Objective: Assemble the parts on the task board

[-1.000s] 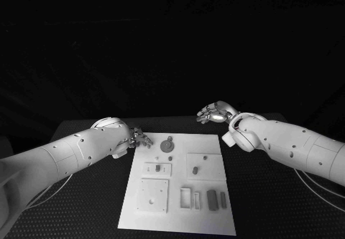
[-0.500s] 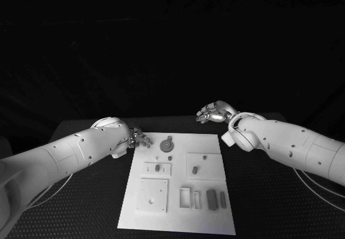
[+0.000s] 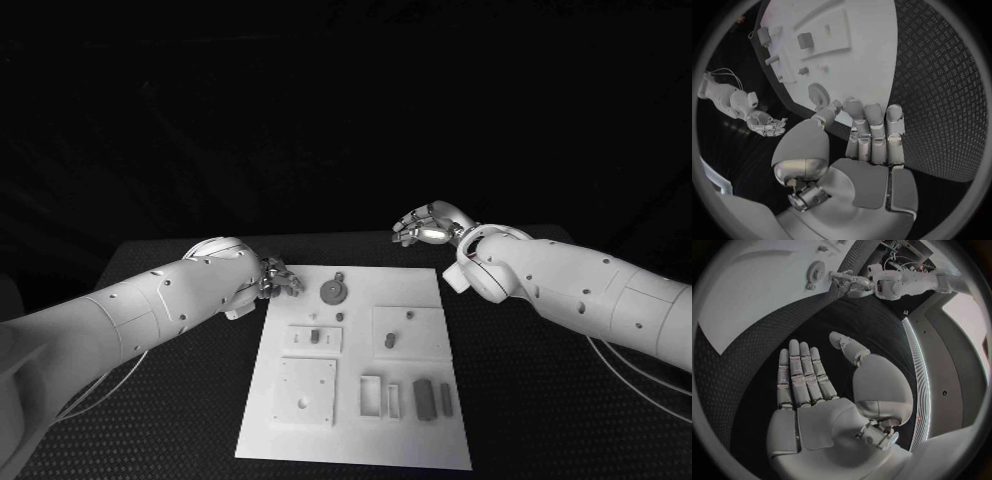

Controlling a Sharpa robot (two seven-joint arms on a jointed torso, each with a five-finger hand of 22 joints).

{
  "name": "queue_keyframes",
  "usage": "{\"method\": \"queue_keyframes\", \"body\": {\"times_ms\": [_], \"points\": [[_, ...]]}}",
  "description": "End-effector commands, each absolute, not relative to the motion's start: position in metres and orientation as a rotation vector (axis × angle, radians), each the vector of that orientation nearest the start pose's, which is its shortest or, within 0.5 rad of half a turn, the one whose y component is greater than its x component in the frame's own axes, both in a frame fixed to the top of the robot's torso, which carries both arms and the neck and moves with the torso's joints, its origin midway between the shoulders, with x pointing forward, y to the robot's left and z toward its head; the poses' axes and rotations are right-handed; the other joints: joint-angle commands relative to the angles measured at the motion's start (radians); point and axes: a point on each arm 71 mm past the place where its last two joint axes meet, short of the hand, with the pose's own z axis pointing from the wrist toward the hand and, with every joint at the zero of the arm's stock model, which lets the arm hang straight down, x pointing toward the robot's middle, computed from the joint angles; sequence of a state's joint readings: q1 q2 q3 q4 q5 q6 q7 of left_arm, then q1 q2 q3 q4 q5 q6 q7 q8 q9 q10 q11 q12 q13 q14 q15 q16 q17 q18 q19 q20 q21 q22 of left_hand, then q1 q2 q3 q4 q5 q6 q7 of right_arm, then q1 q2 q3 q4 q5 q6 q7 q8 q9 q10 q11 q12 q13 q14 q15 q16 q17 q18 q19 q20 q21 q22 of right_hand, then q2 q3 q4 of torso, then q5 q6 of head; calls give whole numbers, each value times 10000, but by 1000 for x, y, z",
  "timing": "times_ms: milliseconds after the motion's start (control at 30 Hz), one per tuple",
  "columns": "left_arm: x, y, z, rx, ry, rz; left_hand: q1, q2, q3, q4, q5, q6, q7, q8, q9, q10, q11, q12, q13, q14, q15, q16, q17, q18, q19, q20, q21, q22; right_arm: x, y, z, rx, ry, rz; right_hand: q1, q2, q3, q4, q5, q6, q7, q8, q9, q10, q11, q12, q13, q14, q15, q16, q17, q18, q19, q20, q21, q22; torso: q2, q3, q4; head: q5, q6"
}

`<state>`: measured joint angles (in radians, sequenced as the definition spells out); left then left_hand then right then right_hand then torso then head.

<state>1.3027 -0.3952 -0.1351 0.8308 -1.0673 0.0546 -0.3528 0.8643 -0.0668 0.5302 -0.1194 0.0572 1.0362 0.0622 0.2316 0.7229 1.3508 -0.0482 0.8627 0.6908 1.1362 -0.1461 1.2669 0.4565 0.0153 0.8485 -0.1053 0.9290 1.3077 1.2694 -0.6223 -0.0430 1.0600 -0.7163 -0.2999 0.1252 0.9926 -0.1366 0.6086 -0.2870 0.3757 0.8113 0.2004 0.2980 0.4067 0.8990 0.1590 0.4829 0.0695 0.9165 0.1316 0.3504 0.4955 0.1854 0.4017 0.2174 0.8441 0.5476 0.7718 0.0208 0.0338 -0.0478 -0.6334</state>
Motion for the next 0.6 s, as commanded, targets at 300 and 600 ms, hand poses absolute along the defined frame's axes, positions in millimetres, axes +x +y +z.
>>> {"method": "queue_keyframes", "body": {"times_ms": [300, 600], "points": [[595, 187, -217, -2766, 21226, -3384, 288, 568, 86, -418, 32, 93, 9, 55, -26, 103, -11, -74, -10, -19, -11, 67, -23, -77, -41, -1318, -57, 141, 576, -229, -173, 5103, 16049, 9388, 11, 26, -58, 6, 41, -43, 22, 23, -15, 64, -11, -33, -9, 12, 61, -31, -10, -176, -63, 2, -42, 14, -1, -2, 10, -7, -13], [594, 190, -217, -3126, 21174, -3631, 527, 1298, 195, -969, 435, 415, -81, 201, -22, 251, -97, -34, 7, 106, -44, 165, -2, -95, 41, -1321, 14, 178, 576, -230, -173, 5114, 16057, 9372, 7, 28, -59, 8, 42, -43, 23, 24, -15, 65, -11, -34, -9, 12, 61, -32, -10, -176, -62, 3, -42, 15, -10, -2, 12, 4, -37]]}}
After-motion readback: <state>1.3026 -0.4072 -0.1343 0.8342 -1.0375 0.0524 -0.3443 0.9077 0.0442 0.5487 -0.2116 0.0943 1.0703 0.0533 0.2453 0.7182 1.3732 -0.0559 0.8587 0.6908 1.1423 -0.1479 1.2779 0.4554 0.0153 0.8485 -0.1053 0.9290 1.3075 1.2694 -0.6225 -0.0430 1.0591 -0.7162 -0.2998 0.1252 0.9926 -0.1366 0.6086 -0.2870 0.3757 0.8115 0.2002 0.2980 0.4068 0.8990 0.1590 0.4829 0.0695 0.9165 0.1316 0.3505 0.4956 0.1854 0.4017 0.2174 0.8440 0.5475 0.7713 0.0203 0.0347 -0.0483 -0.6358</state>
